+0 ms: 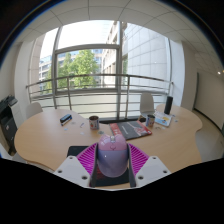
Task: Arrange mouse
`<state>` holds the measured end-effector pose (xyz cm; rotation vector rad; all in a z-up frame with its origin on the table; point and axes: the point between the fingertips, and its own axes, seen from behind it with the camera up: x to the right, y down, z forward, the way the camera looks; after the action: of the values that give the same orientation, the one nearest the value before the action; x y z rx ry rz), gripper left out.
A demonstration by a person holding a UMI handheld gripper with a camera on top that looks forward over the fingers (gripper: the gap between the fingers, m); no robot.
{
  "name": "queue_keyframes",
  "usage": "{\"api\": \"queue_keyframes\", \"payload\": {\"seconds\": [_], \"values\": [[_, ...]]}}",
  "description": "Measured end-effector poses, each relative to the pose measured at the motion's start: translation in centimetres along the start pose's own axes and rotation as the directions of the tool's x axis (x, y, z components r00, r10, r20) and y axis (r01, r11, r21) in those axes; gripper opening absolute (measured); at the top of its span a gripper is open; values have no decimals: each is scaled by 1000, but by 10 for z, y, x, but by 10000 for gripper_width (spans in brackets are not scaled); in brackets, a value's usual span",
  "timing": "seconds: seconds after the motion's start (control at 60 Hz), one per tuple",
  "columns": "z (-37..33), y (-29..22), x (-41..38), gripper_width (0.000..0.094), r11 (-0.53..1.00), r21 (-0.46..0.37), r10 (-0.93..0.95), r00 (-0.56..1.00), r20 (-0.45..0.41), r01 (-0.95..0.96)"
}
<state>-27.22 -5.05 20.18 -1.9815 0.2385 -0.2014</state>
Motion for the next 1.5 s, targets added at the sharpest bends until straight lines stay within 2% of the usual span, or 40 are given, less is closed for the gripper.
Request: {"api": "queue_keyframes", "payload": {"seconds": [0.1, 0.2, 0.35, 0.533, 0.633, 0.65, 0.683, 1.0, 1.283, 1.5], "values": [[59, 5, -34, 445, 1000, -23, -15, 999, 45, 16], [116, 43, -63, 444, 991, -134, -10, 996, 93, 23], [174, 111, -82, 448, 964, -264, 3, 994, 109, 26], [184, 149, -89, 582, 935, -355, 18, 992, 127, 29], [175, 141, -84, 849, 939, -344, 2, 994, 105, 34], [172, 139, -83, 857, 940, -339, 0, 995, 101, 34], [166, 131, -80, 831, 943, -330, -4, 996, 92, 34], [57, 71, -74, 847, 976, -212, -49, 999, 5, 49], [-56, 65, -80, 846, 982, -160, -101, 995, -19, 97], [-88, 67, -88, 845, 984, -138, -112, 994, -8, 110]]}}
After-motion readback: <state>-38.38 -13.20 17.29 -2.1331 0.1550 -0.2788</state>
